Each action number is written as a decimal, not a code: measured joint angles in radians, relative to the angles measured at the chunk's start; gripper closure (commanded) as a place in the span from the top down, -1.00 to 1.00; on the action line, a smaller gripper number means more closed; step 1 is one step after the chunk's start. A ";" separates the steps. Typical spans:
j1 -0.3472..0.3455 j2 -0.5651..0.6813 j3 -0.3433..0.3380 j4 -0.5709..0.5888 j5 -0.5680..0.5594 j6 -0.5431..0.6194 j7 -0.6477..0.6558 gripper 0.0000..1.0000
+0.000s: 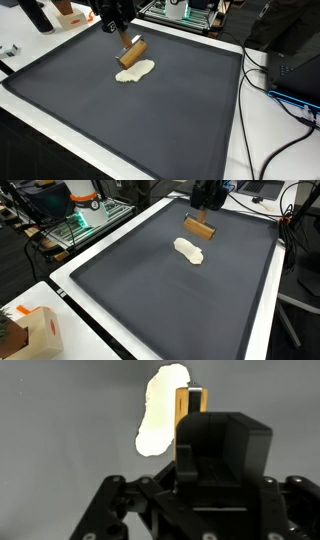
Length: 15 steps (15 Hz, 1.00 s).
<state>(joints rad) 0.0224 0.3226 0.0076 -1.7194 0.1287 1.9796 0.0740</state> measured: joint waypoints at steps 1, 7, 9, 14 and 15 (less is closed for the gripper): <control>0.001 0.002 0.000 0.000 0.000 0.000 0.000 -0.12; 0.001 0.015 0.005 0.001 0.012 0.001 -0.017 -0.62; -0.003 0.029 0.013 0.001 0.058 0.012 -0.055 -0.62; -0.029 0.081 0.043 -0.011 0.207 0.081 -0.172 -0.62; -0.036 0.091 0.050 -0.014 0.237 0.096 -0.198 -0.62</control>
<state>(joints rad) -0.0139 0.4139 0.0576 -1.7338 0.3662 2.0758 -0.1239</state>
